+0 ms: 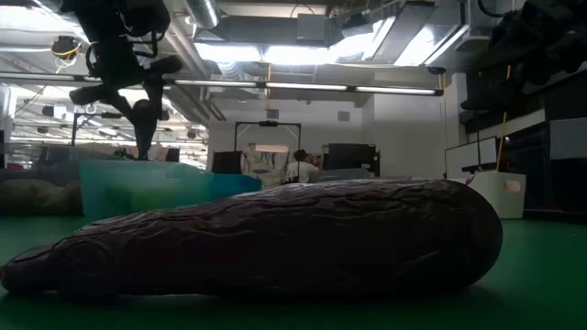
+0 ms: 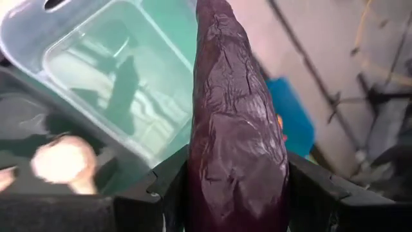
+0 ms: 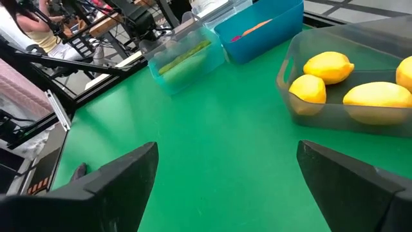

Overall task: Sort produce into baskets
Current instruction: Put the purple eggplant into the transparent bin

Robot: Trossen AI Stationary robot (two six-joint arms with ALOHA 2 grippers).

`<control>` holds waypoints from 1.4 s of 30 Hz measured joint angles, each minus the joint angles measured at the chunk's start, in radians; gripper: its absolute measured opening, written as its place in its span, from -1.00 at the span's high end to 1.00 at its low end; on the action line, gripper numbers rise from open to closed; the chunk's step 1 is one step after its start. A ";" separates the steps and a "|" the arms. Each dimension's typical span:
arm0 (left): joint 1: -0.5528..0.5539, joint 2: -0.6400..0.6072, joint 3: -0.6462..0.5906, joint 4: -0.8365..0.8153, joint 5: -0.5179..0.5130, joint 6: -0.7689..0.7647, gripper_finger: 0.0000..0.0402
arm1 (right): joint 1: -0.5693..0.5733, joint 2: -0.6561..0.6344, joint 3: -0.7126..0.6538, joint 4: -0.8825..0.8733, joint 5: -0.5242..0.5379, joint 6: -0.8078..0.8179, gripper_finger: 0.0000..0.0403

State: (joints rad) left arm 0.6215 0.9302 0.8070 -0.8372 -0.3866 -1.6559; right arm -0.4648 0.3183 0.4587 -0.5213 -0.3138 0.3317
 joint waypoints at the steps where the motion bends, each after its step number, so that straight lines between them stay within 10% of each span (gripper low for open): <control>1: -0.001 0.000 0.000 0.011 -0.015 -0.016 0.03 | 0.000 0.000 0.000 0.000 0.000 0.000 -0.83; 23: -0.238 0.101 0.000 -0.143 -0.221 -0.666 0.03 | 0.000 0.000 0.000 -0.003 0.026 0.001 -0.83; 42: -0.241 0.101 0.000 -0.213 -0.225 -0.507 0.03 | 0.000 0.000 0.000 -0.002 0.026 0.001 -0.83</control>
State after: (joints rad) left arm 0.3801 1.0313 0.8070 -1.0502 -0.6121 -2.1632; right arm -0.4648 0.3183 0.4587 -0.5228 -0.2878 0.3329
